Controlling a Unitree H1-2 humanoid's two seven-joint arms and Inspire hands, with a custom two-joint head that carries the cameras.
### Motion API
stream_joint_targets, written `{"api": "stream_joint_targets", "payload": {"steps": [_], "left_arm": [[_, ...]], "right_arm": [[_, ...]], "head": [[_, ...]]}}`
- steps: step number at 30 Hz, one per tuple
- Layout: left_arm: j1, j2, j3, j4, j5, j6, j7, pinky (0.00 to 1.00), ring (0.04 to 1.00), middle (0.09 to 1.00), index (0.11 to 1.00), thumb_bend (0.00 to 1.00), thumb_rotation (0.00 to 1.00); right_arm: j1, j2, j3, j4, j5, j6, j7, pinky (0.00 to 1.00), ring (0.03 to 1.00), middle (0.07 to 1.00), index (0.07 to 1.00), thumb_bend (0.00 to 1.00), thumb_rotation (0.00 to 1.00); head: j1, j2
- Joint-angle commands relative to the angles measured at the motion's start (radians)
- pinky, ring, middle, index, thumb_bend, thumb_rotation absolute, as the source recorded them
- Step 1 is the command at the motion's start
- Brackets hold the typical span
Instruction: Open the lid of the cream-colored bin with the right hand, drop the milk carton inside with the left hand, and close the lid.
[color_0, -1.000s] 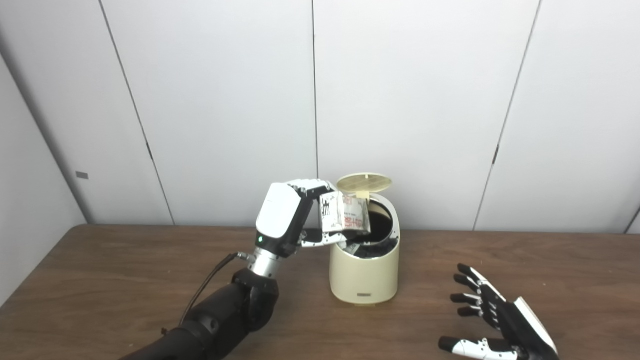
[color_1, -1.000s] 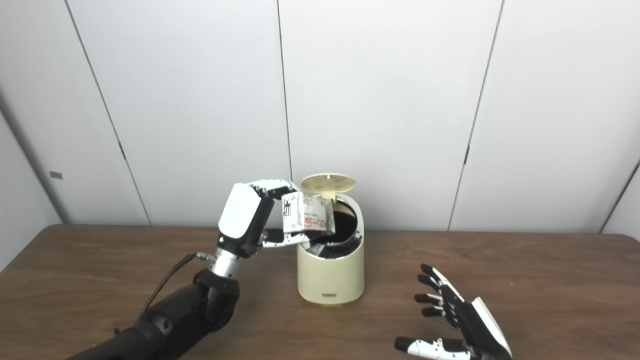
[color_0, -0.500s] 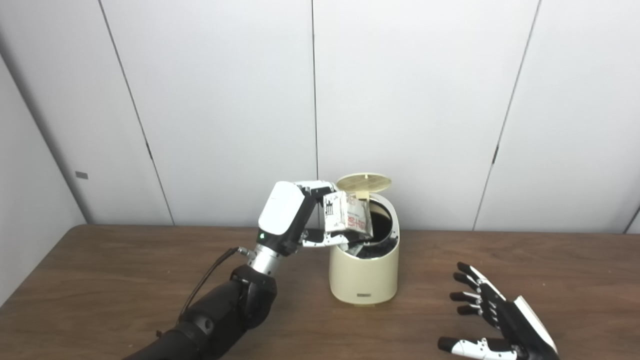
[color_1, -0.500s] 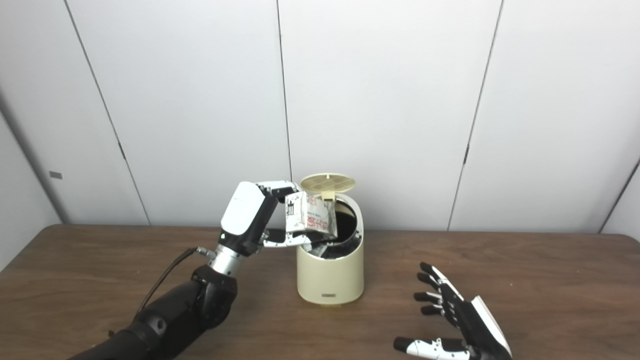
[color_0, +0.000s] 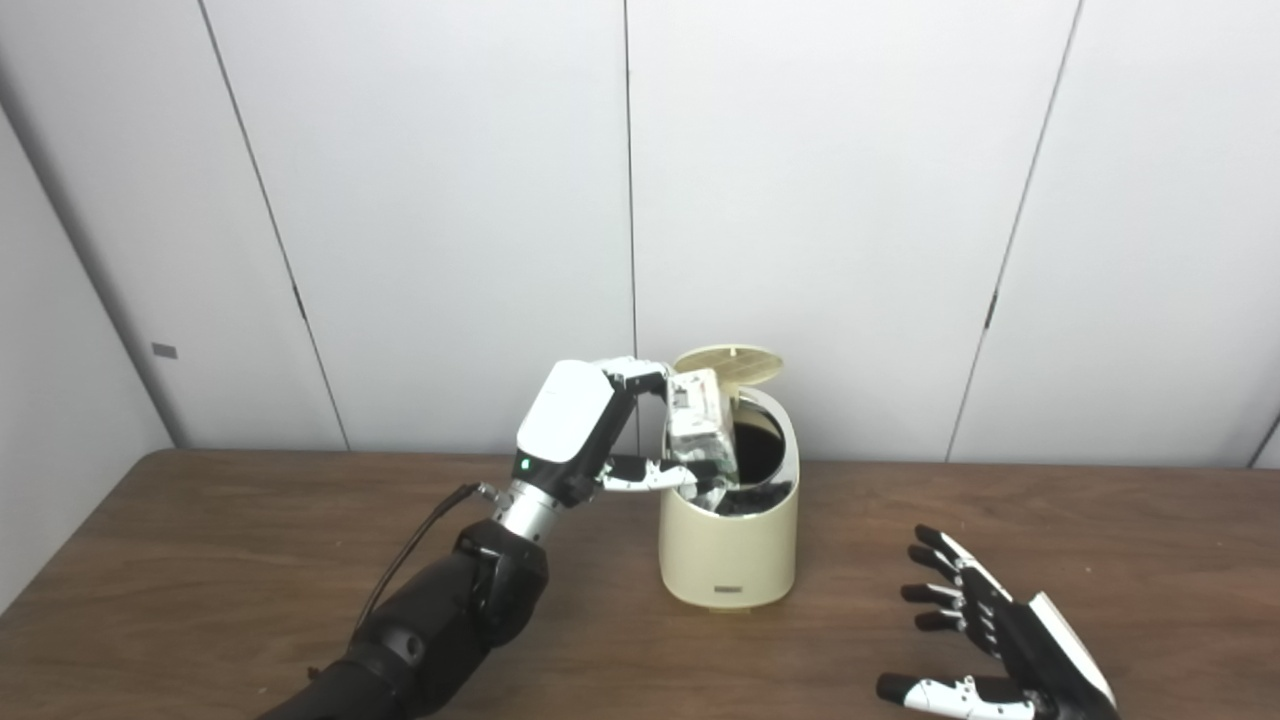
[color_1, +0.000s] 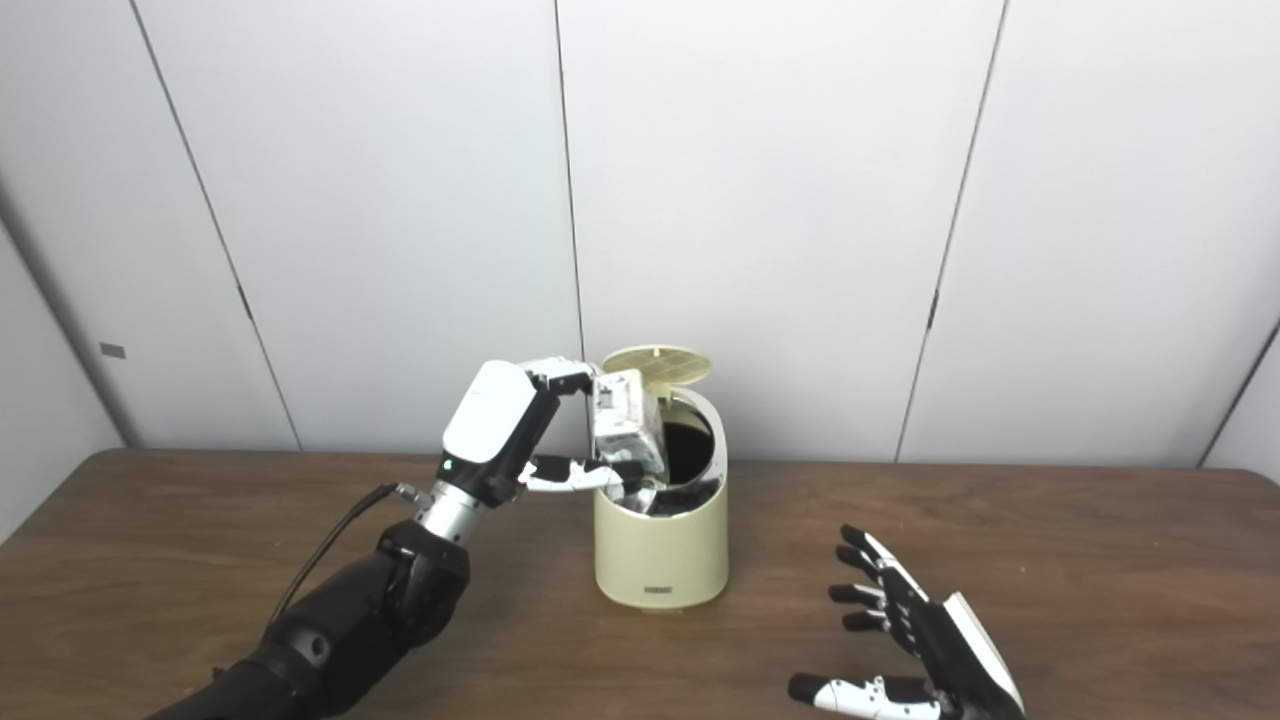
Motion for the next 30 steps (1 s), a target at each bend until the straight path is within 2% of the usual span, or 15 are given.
{"api": "stream_joint_targets", "payload": {"steps": [1, 6, 15, 16, 19, 20, 21, 22, 25, 27, 30], "left_arm": [[-0.001, 0.010, 0.025, -0.014, 0.029, 0.041, -0.057, 0.76, 0.899, 0.963, 0.973, 0.89, 0.20], [0.019, 0.007, 0.074, -0.057, 0.057, 0.050, -0.100, 0.79, 0.920, 0.977, 1.000, 0.90, 0.22], [0.038, -0.004, 0.126, -0.073, 0.092, 0.028, -0.105, 0.75, 0.886, 0.949, 0.985, 0.89, 0.22], [0.040, -0.005, 0.130, -0.073, 0.092, 0.017, -0.100, 0.74, 0.877, 0.940, 0.978, 0.88, 0.22], [0.050, -0.007, 0.149, -0.072, 0.073, -0.048, -0.049, 0.63, 0.765, 0.832, 0.885, 0.79, 0.19], [0.055, -0.005, 0.142, -0.084, 0.048, -0.055, -0.023, 0.56, 0.681, 0.759, 0.817, 0.76, 0.13], [0.064, -0.003, 0.135, -0.105, 0.002, -0.056, -0.007, 0.55, 0.664, 0.744, 0.803, 0.75, 0.12], [0.075, 0.001, 0.129, -0.132, -0.045, -0.056, 0.002, 0.51, 0.601, 0.681, 0.739, 0.72, 0.07], [0.112, 0.018, 0.124, -0.220, -0.170, -0.056, 0.013, 0.41, 0.500, 0.582, 0.636, 0.65, 0.02], [0.141, 0.030, 0.132, -0.284, -0.255, -0.056, -0.008, 0.38, 0.464, 0.499, 0.544, 0.55, 0.01], [0.187, 0.042, 0.173, -0.378, -0.416, -0.056, -0.113, 0.37, 0.456, 0.479, 0.507, 0.52, 0.00]], "right_arm": [[-0.027, -0.004, -0.007, -0.039, 0.003, -0.018, -0.009, 0.70, 0.790, 0.905, 0.939, 0.80, 0.30], [-0.027, 0.002, -0.004, -0.049, 0.003, -0.006, -0.008, 0.73, 0.798, 0.904, 0.940, 0.78, 0.26], [-0.026, 0.003, -0.003, -0.041, 0.000, -0.020, -0.011, 0.71, 0.805, 0.901, 0.932, 0.80, 0.26], [-0.026, 0.003, -0.002, -0.042, -0.001, -0.020, -0.011, 0.72, 0.804, 0.900, 0.931, 0.80, 0.26], [-0.024, 0.003, -0.002, -0.044, -0.002, -0.017, -0.011, 0.73, 0.806, 0.901, 0.932, 0.79, 0.26], [-0.024, 0.004, -0.002, -0.045, -0.001, -0.017, -0.010, 0.73, 0.810, 0.903, 0.934, 0.79, 0.26], [-0.024, 0.003, -0.003, -0.042, 0.000, -0.021, -0.011, 0.73, 0.811, 0.904, 0.935, 0.79, 0.26], [-0.024, 0.003, -0.003, -0.038, 0.001, -0.026, -0.011, 0.73, 0.813, 0.905, 0.935, 0.79, 0.26], [-0.030, 0.003, -0.005, -0.025, 0.004, -0.037, -0.013, 0.73, 0.808, 0.903, 0.932, 0.79, 0.25], [-0.032, 0.002, -0.006, -0.021, 0.004, -0.039, -0.013, 0.72, 0.805, 0.902, 0.932, 0.79, 0.26], [-0.036, 0.000, -0.010, -0.020, 0.009, -0.033, -0.012, 0.72, 0.803, 0.901, 0.934, 0.79, 0.26]], "head": [[0.003, 0.000], [0.004, 0.001], [0.007, -0.001], [0.007, -0.001], [0.007, -0.001], [0.007, -0.001], [0.007, -0.001], [0.007, -0.001], [0.016, -0.004], [0.018, -0.005], [0.020, -0.008]]}}
